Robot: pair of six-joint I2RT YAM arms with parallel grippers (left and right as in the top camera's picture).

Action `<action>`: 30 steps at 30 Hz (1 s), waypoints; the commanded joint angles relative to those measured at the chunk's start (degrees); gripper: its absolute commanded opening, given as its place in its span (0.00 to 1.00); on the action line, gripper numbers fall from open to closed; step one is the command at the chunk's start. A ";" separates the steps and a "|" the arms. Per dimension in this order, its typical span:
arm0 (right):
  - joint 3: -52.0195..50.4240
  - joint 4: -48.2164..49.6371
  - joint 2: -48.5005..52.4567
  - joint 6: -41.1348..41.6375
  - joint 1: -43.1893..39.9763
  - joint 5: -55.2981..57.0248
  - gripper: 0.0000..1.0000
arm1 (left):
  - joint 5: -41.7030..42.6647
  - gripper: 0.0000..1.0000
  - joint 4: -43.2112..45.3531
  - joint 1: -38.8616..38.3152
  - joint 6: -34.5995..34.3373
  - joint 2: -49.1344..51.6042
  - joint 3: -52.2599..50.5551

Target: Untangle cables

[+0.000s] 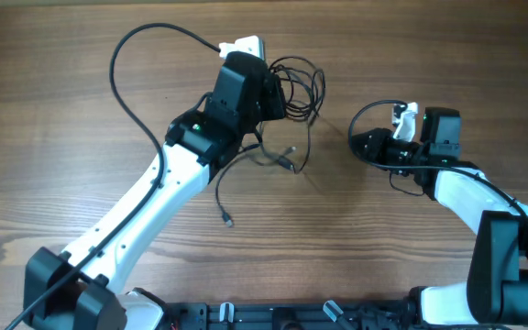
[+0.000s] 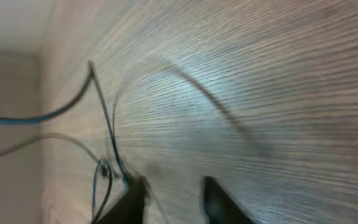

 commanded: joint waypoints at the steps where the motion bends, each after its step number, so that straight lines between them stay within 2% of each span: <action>1: 0.11 3.52 0.09 -11.08 0.11 -22.05 0.47 | -4.31 0.04 -3.48 0.07 -9.51 0.42 0.17; 2: 0.11 6.27 0.09 -15.15 0.11 -33.53 0.57 | -7.82 0.04 -5.95 0.07 -14.21 0.42 0.17; 3: 0.11 8.74 0.09 -15.34 0.11 -37.99 0.61 | -9.57 0.04 -7.74 0.07 -17.88 0.42 0.17; 6: 0.11 19.28 0.07 -12.50 0.50 -44.85 0.63 | -9.33 0.04 -9.81 -0.33 -20.63 0.42 0.17; 8: 0.11 25.79 0.07 -9.01 1.84 -44.89 0.63 | -9.33 0.04 -10.10 -1.51 -20.85 1.22 0.17; 12: 0.11 28.46 0.07 -8.66 5.46 -40.15 0.63 | -7.74 0.04 -10.25 -2.14 -38.05 2.14 0.17; 14: 0.11 28.30 0.09 -8.68 6.95 -35.78 0.62 | -4.76 0.04 -10.23 -2.14 -42.14 2.23 0.17; 15: 0.11 26.14 0.07 -8.70 7.98 -29.14 0.56 | -2.03 0.04 -9.66 -1.97 -42.75 2.23 0.17; 17: 0.11 18.49 0.07 -7.54 9.14 -12.94 0.37 | 4.52 0.04 -7.30 -0.33 -42.75 2.23 0.17; 18: 0.11 12.41 0.09 -1.77 9.29 -0.37 0.17 | 9.01 0.04 -5.73 1.14 -42.75 2.23 0.17; 19: 0.11 8.94 0.09 2.62 9.27 6.40 0.09 | 14.97 0.04 -3.93 2.75 -42.69 2.23 0.17; 20: 0.11 6.97 0.09 4.66 9.09 10.82 0.04 | 20.28 0.04 -2.89 4.44 -42.34 2.23 0.17; 23: 0.11 7.21 0.09 5.81 8.50 11.34 0.04 | 29.55 0.04 -4.24 7.85 -36.96 2.23 0.17; 26: 0.11 6.14 0.09 6.16 6.21 11.39 0.04 | 42.05 0.04 -5.33 10.82 -23.93 2.25 0.17; 29: 0.11 1.81 0.09 6.12 2.82 14.38 0.04 | 46.21 0.04 -6.01 11.96 -11.08 2.23 0.17; 30: 0.11 0.26 0.09 6.10 1.49 15.21 0.04 | 46.16 0.04 -6.40 12.46 -10.29 2.23 0.17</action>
